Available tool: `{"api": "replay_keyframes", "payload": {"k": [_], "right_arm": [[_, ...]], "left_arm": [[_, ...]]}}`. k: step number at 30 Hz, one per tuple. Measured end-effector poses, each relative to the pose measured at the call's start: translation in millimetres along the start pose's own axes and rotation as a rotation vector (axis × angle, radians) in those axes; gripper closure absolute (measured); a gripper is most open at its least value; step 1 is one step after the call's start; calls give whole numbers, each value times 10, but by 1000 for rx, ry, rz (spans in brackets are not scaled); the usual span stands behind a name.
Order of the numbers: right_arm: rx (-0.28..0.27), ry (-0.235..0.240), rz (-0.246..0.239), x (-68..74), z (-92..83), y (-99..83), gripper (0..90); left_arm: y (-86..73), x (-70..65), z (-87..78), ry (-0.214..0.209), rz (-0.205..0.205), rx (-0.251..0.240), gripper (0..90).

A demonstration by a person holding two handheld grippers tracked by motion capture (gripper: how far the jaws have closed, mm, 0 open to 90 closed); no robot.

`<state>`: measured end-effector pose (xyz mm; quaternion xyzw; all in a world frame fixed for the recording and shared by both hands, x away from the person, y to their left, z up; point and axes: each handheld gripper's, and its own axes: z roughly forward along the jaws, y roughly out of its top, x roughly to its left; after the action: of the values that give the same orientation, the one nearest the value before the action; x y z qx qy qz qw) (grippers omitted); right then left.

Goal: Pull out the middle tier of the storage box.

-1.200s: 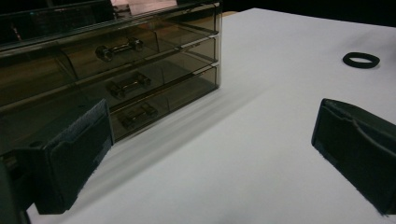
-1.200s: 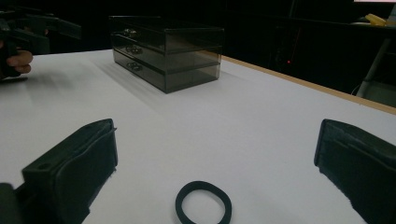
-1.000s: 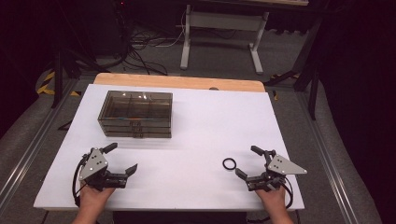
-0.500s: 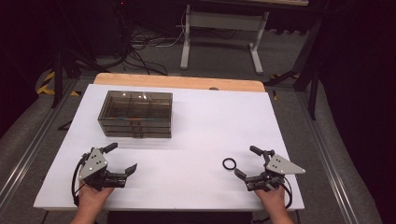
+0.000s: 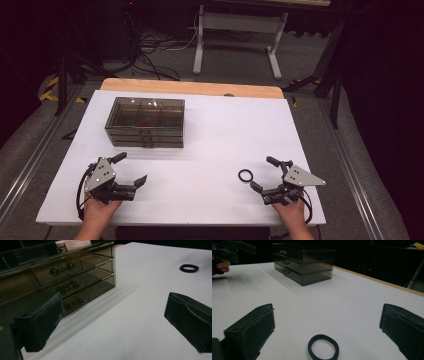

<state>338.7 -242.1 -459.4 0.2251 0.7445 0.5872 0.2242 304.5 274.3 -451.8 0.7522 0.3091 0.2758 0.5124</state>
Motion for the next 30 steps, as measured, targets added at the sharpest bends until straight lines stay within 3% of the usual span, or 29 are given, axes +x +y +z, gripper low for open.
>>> {"api": "replay_keyframes", "payload": {"k": [22, 30], "right_arm": [[19, 4, -2, 9, 29, -5, 5], [23, 4, 0, 9, 31, -7, 6]], "left_arm": [[280, 78, 170, -2, 15, 29, 50], [343, 95, 238, -24, 30, 49, 51]]}}
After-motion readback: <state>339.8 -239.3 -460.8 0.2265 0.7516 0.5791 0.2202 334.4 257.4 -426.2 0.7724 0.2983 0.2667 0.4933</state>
